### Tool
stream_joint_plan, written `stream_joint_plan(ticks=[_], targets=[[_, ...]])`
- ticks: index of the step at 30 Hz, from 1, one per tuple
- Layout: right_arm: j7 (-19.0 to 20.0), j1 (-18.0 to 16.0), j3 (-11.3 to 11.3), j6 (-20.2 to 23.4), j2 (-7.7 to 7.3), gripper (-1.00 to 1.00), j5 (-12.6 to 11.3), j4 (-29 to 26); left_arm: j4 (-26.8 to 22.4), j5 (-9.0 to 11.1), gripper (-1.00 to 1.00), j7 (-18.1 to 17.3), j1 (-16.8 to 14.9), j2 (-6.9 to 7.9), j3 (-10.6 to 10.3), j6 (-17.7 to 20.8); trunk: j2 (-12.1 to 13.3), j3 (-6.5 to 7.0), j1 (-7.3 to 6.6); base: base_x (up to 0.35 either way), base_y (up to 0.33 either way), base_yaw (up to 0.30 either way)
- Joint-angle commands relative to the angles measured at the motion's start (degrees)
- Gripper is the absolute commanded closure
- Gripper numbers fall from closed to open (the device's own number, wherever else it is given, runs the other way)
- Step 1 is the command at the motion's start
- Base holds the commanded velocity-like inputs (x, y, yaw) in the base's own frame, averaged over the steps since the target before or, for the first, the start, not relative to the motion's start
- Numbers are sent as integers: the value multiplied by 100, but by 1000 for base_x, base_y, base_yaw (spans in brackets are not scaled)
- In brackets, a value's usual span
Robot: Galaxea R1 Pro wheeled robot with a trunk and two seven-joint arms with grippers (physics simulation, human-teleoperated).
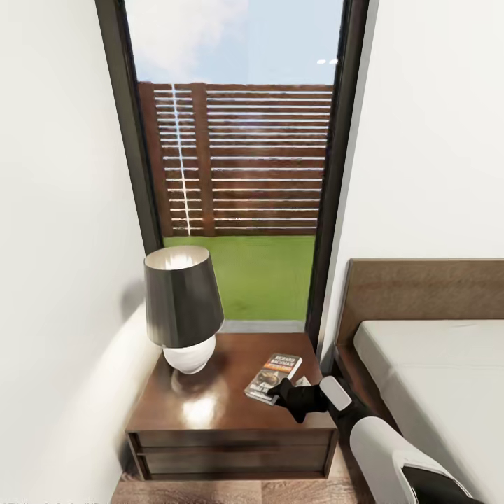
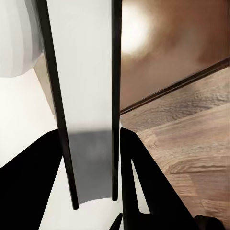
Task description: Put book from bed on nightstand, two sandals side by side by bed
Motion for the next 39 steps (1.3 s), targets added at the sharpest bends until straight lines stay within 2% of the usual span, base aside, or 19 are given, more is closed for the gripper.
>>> stream_joint_plan(ticks=[1,5,39], targets=[[-46,-5,-38,26,4,100,-27,-8,4,43,-100,11,-4,3,-47,-20,-44,-24,22,0,0,0],[-107,-9,-38,26,4,100,-67,-11,4,43,-100,13,-4,3,-47,-20,-205,-96,109,0,0,0],[-188,-162,-37,25,-5,100,-104,-9,2,46,-100,15,-4,3,-47,-59,-205,-96,109,0,0,0]])
